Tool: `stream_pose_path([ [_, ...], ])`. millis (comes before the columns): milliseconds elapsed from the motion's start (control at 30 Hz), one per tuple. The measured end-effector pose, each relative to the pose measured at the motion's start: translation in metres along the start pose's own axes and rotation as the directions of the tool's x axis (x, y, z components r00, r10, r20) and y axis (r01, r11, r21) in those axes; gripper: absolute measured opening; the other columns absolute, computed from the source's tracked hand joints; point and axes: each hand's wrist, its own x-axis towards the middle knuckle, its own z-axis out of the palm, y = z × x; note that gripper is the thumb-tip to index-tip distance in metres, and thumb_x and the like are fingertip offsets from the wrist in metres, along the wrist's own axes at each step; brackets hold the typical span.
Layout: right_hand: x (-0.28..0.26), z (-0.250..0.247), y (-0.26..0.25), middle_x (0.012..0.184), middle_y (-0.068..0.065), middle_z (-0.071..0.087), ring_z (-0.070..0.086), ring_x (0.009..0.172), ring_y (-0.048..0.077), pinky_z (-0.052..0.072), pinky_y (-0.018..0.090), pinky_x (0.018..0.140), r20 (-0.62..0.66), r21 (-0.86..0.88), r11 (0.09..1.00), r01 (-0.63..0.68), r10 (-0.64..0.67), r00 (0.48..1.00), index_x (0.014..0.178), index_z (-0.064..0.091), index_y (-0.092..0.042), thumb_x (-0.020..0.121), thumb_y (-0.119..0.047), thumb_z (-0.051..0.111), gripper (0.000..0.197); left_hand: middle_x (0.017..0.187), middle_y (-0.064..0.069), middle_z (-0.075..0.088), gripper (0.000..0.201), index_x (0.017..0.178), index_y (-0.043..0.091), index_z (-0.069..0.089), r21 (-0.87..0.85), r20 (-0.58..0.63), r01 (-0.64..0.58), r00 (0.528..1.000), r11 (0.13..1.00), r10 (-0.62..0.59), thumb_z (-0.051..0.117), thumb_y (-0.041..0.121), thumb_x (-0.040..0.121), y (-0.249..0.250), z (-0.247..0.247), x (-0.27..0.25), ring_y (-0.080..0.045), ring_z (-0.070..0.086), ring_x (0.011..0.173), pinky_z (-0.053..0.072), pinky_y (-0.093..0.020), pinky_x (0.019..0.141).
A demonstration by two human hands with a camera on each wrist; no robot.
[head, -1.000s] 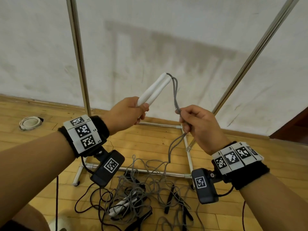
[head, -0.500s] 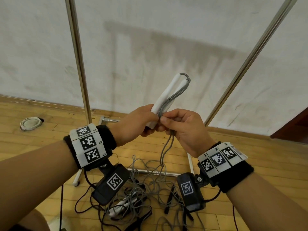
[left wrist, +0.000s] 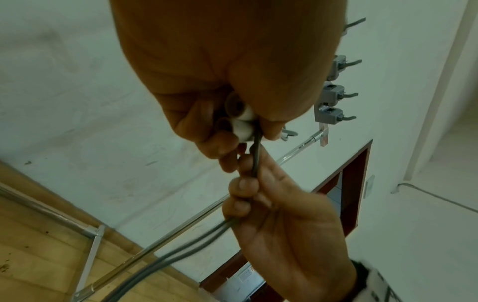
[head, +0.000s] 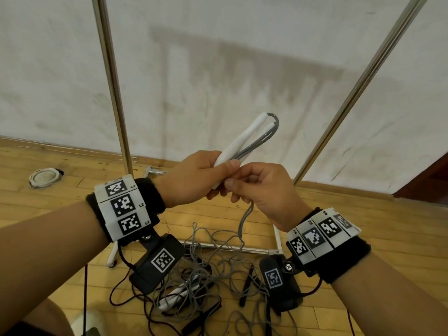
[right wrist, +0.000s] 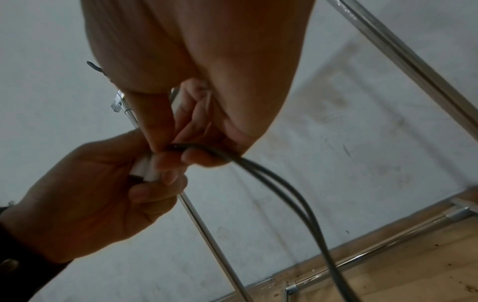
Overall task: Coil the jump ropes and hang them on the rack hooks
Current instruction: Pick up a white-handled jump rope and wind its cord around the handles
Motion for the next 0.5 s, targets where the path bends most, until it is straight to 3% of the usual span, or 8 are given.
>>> stream_pose_path([
  [133, -0.007, -0.012, 0.002, 0.087, 0.014, 0.072, 0.069, 0.073, 0.02, 0.053, 0.026, 0.064, 0.121, 0.005, 1.0, -0.004, 0.003, 0.993, 0.104, 0.065, -0.001, 0.087, 0.007, 0.063, 0.019, 0.066, -0.006, 0.068, 0.043, 0.089, 0.003, 0.061, 0.094, -0.041, -0.003, 0.999, 0.996, 0.007, 0.048, 0.042, 0.102, 0.002, -0.008, 0.001, -0.013, 0.054, 0.049, 0.043, -0.019, 0.048],
  [233, -0.012, -0.019, 0.006, 0.074, 0.011, 0.07, 0.064, 0.059, 0.016, 0.05, 0.025, 0.055, 0.122, -0.046, 0.998, -0.052, 0.057, 0.991, 0.098, 0.065, -0.003, 0.089, -0.009, 0.066, 0.01, 0.066, -0.005, 0.069, 0.044, 0.094, 0.001, 0.062, 0.114, -0.018, -0.007, 1.0, 0.993, 0.009, 0.049, 0.043, 0.1, 0.004, -0.007, -0.001, -0.013, 0.054, 0.049, 0.044, -0.021, 0.048],
  [333, -0.016, -0.03, 0.014, 0.06, 0.006, 0.066, 0.052, 0.045, 0.014, 0.043, 0.026, 0.047, 0.141, -0.249, 0.968, -0.036, 0.073, 0.987, 0.083, 0.071, -0.011, 0.086, -0.038, 0.063, 0.029, 0.064, -0.002, 0.067, 0.048, 0.097, 0.0, 0.061, 0.072, 0.042, -0.014, 0.999, 0.997, 0.011, 0.05, 0.046, 0.097, 0.008, -0.006, -0.003, -0.014, 0.053, 0.049, 0.043, -0.023, 0.049],
  [433, -0.022, -0.043, 0.021, 0.061, 0.003, 0.063, 0.049, 0.049, 0.016, 0.043, 0.025, 0.05, 0.216, -0.277, 0.961, -0.015, 0.078, 0.973, 0.084, 0.073, -0.02, 0.092, -0.037, 0.058, 0.024, 0.063, -0.004, 0.065, 0.055, 0.095, -0.002, 0.059, -0.007, 0.12, 0.0, 0.993, 1.0, 0.001, 0.051, 0.052, 0.088, 0.014, -0.009, -0.005, -0.014, 0.05, 0.048, 0.043, -0.022, 0.048],
  [500, -0.025, -0.051, 0.025, 0.06, 0.002, 0.061, 0.05, 0.05, 0.014, 0.043, 0.021, 0.051, 0.263, -0.301, 0.953, -0.009, 0.092, 0.961, 0.086, 0.073, -0.022, 0.094, -0.038, 0.057, 0.024, 0.062, -0.005, 0.064, 0.054, 0.093, -0.003, 0.058, -0.031, 0.191, 0.003, 0.982, 1.0, 0.002, 0.052, 0.051, 0.091, 0.015, -0.01, -0.007, -0.014, 0.048, 0.046, 0.041, -0.021, 0.046],
])
